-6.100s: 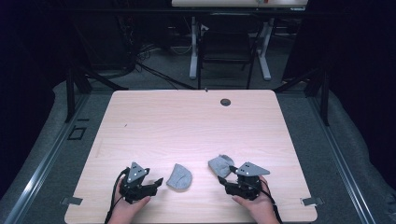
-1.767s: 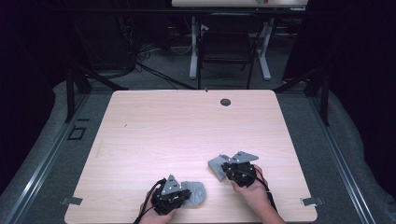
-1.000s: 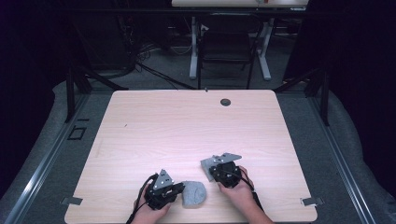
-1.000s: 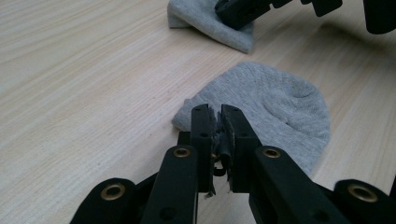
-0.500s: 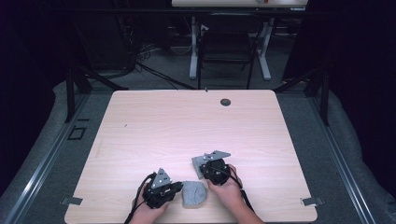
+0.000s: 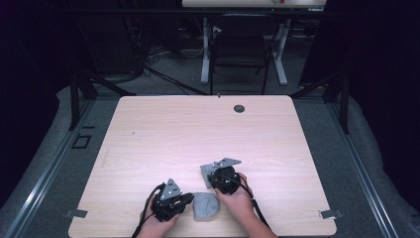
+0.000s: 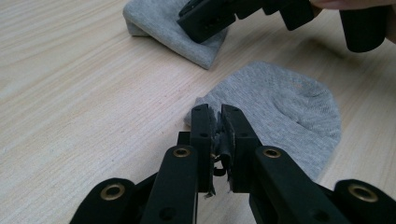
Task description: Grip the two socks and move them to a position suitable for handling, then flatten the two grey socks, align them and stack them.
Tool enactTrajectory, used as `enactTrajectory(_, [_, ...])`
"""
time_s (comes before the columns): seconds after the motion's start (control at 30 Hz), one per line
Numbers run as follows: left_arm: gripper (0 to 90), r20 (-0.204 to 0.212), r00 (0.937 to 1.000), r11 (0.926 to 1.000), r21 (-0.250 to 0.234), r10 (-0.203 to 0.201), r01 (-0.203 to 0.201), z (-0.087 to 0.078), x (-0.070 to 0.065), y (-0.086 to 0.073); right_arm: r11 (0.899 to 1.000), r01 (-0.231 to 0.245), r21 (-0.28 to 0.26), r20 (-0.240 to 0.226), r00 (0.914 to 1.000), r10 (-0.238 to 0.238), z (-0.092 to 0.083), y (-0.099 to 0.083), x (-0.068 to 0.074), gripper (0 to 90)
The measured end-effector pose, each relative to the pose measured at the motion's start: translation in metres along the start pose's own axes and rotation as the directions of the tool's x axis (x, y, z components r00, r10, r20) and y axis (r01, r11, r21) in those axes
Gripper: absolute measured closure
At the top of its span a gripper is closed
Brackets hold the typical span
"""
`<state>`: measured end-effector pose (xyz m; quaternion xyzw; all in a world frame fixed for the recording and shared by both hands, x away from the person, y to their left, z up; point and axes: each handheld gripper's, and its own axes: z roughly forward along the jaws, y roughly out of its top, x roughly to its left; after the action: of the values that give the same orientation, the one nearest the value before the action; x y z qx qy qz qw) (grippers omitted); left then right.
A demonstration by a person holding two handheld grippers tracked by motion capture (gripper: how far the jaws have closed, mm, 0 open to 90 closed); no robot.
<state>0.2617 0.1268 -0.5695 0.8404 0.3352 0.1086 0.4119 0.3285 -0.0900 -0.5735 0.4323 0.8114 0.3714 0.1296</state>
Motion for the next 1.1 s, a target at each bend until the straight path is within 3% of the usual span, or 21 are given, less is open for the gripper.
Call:
enactTrajectory(0.13, [83.7,-0.002,1.0000,1.0000,0.000,0.000,0.000,0.000,0.000,0.000,0.999,-0.005,-0.033,-0.004,1.0000,0.005,-0.011,0.003,-0.002,77.9])
enactTrajectory(0.43, [80.9,-0.010,0.9999,0.9999,-0.010,-0.007,0.007,-0.002,0.001,0.000,0.994,-0.004,-0.105,-0.017,0.9999,0.002,-0.054,-0.002,-0.007,73.5])
enactTrajectory(0.6, [77.8,-0.012,0.9997,0.9997,-0.015,-0.020,0.020,-0.004,0.000,0.001,0.994,0.005,-0.113,-0.013,0.9999,-0.006,-0.077,-0.016,-0.009,69.7])
enactTrajectory(0.77, [76.5,-0.010,0.9997,0.9997,-0.016,-0.020,0.020,-0.004,-0.003,0.001,0.994,-0.025,-0.110,-0.015,0.9996,0.024,-0.096,-0.028,-0.013,69.1])
enactTrajectory(0.93, [75.1,0.006,0.9998,0.9998,-0.007,-0.021,0.021,-0.002,-0.006,0.001,0.992,0.000,-0.128,0.022,0.9998,0.002,-0.103,-0.040,-0.018,69.1])
enactTrajectory(1.1, [73.8,0.036,0.9993,0.9999,0.014,-0.008,0.007,0.003,-0.011,0.000,0.993,-0.009,-0.121,0.030,0.9995,0.012,-0.096,-0.044,-0.024,69.2])
